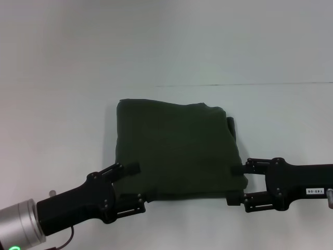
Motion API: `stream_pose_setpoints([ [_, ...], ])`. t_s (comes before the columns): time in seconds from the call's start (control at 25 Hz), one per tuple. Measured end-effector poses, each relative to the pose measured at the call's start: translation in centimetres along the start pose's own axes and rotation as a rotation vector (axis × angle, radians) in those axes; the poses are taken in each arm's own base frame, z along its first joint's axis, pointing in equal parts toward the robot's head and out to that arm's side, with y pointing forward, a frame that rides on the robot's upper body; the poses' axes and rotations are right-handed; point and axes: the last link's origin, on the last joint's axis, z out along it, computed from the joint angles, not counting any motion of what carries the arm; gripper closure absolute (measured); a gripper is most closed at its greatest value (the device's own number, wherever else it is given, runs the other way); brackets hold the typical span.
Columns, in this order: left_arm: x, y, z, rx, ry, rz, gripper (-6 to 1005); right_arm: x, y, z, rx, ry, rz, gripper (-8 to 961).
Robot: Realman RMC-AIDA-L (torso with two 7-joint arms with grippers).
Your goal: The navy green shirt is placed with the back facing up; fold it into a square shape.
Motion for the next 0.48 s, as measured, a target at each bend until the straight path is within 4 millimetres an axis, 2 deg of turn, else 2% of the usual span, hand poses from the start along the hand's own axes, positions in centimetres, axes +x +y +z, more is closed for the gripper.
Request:
stream_pose_setpoints([
  [0.48, 0.06, -0.04, -0.01, 0.002, 0.003, -0.006, 65, -0.29, -0.12, 0.07, 0.001, 0.001, -0.01, 53],
])
